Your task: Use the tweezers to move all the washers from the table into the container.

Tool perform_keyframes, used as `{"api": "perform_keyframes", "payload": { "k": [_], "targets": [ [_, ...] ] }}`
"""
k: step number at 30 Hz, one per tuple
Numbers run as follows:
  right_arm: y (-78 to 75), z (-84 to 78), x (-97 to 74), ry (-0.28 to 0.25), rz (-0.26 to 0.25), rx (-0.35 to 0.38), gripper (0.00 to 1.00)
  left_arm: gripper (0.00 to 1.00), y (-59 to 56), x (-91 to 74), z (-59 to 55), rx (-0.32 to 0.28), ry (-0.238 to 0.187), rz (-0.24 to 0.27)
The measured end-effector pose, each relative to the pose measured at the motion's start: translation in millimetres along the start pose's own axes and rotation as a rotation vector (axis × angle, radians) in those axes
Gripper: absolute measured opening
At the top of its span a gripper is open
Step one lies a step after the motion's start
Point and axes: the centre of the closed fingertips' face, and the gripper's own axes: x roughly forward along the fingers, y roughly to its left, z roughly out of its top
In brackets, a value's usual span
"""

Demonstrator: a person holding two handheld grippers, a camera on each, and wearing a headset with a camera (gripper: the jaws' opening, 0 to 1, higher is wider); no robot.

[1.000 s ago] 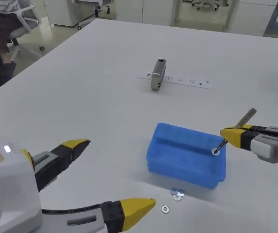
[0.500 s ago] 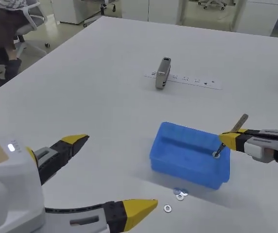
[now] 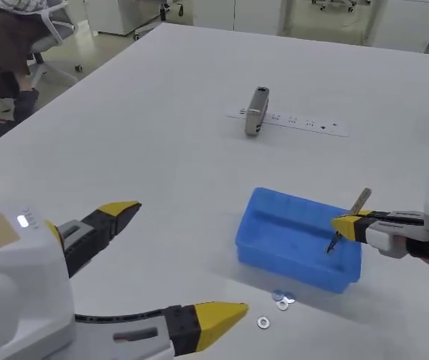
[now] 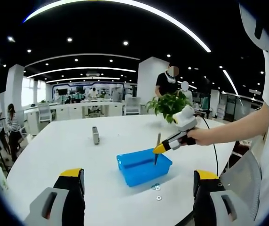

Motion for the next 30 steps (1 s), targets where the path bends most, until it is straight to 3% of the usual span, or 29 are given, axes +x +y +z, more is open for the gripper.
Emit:
{"api": "perform_keyframes", "payload": {
  "k": [11,30],
  "targets": [
    [-3.0,-8.9,4.7,0.016,-0.006,0.016,0.01,0.98,-0.4,1.1,-1.7,-0.005,0.008,-0.003],
    [0.5,-1.6,1.3,-0.013,-0.001,0.028,0.02,0.97,1.0,0.9,-4.9,-0.008,0.017,-0.005]
  ]
}}
